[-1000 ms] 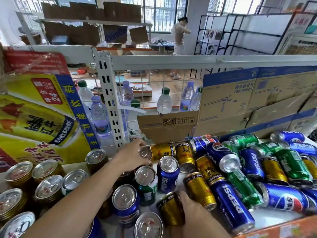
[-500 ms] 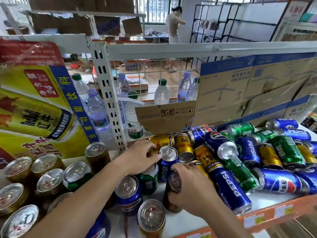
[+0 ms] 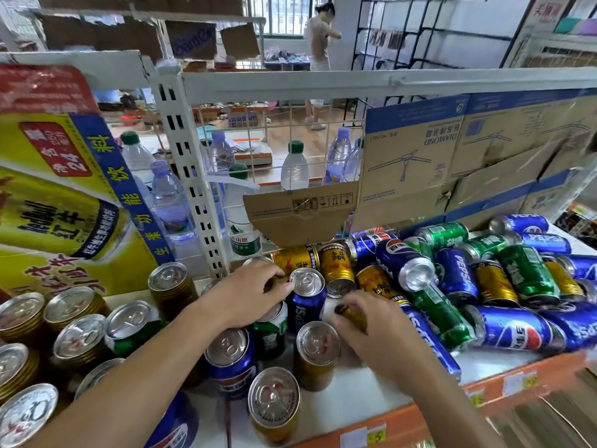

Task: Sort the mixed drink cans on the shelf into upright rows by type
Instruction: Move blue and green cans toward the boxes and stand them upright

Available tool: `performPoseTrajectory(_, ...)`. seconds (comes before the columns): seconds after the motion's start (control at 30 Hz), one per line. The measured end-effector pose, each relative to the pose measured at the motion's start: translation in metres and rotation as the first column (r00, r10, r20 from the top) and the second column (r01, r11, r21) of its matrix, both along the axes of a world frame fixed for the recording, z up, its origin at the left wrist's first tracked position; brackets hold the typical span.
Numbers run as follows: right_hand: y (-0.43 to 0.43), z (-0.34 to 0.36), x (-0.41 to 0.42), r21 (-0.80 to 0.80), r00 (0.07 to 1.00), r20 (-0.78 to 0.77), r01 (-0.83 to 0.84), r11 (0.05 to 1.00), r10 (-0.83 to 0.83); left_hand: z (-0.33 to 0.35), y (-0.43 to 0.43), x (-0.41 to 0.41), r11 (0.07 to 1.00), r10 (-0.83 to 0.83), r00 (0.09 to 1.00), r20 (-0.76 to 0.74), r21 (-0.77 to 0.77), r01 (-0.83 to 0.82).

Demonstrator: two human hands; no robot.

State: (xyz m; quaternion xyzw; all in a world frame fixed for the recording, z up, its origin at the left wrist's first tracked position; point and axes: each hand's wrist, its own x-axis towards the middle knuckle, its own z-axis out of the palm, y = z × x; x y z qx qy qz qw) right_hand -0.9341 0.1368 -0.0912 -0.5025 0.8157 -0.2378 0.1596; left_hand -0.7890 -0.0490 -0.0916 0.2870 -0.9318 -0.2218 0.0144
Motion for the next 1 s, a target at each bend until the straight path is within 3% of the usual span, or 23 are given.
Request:
performPoseTrajectory(0.07,0.006,-0.004,-0.013,0.051,0.994,-0.102,0.052,0.997,-0.047,0.004,-0.002,-0.003,1.0,0.017,1.0,0.017,0.021,-0.017)
performPoseTrajectory(0.17,0.009,-0.014,-0.022,0.317,0.981,-0.179,-0.011,0.949,0.071,0.013,-0.002,-0.011,0.997,0.069,0.997,0.017,0.046,-0.07)
performPoseTrajectory(0.27,0.007,-0.022,-0.017,0.422,0.955,-0.258,-0.025,0.906,0.147,0.017,-0.003,-0.024,0.995,0.1,0.995,0.031,0.018,-0.1)
performPoseTrajectory(0.4,0.004,-0.033,-0.013,0.383,0.919,-0.352,-0.03,0.923,0.176,0.02,-0.012,-0.044,0.992,0.114,0.989,0.092,-0.057,-0.109)
performPoseTrajectory(0.67,0.0,-0.029,-0.021,0.383,0.937,-0.279,-0.095,0.919,0.213,0.009,-0.038,-0.084,0.975,0.196,0.915,0.353,-0.17,-0.143)
performPoseTrajectory(0.87,-0.001,-0.029,-0.026,0.331,0.953,-0.206,-0.148,0.932,0.224,-0.012,-0.04,-0.102,0.974,0.203,0.915,0.348,-0.164,-0.154)
performPoseTrajectory(1.0,0.001,-0.033,-0.027,0.3,0.958,-0.168,-0.173,0.938,0.231,-0.02,-0.038,-0.108,0.955,0.245,0.895,0.372,-0.252,-0.157)
